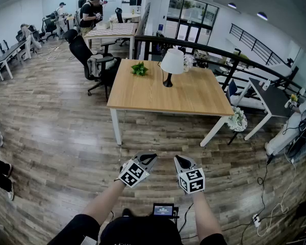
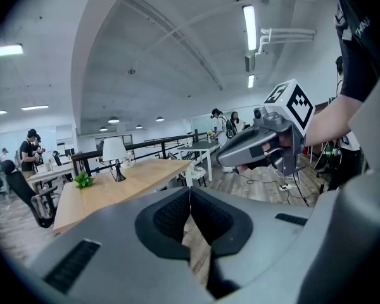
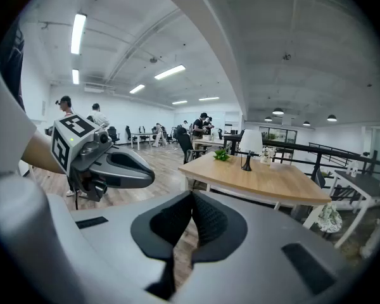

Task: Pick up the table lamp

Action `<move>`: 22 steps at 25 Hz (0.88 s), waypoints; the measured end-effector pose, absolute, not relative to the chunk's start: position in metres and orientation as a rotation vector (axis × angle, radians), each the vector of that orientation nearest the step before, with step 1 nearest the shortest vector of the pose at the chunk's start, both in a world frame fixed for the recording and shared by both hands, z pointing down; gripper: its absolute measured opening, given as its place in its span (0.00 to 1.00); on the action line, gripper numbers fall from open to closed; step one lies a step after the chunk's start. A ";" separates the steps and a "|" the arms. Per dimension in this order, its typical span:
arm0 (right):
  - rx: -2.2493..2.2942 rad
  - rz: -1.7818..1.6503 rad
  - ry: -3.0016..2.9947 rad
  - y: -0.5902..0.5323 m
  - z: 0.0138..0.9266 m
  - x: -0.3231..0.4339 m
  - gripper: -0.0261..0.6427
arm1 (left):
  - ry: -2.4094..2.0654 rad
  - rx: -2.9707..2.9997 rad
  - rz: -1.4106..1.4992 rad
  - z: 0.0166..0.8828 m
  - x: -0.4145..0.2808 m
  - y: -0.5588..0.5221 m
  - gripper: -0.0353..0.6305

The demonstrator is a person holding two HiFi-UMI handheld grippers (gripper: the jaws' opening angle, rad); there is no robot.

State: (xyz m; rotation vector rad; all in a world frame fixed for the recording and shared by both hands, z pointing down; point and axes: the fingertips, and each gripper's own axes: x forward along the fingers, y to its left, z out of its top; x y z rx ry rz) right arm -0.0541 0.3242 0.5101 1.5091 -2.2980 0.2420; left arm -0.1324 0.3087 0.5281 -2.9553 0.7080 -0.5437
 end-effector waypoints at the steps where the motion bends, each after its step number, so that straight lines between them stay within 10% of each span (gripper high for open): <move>1: 1.508 0.238 -2.304 0.322 0.509 -0.053 0.08 | 0.708 -2.901 -0.562 0.526 -0.131 0.308 0.08; 22: 1.557 0.247 -2.302 0.327 0.506 -0.027 0.08 | 0.649 -3.019 -0.390 0.511 -0.116 0.313 0.08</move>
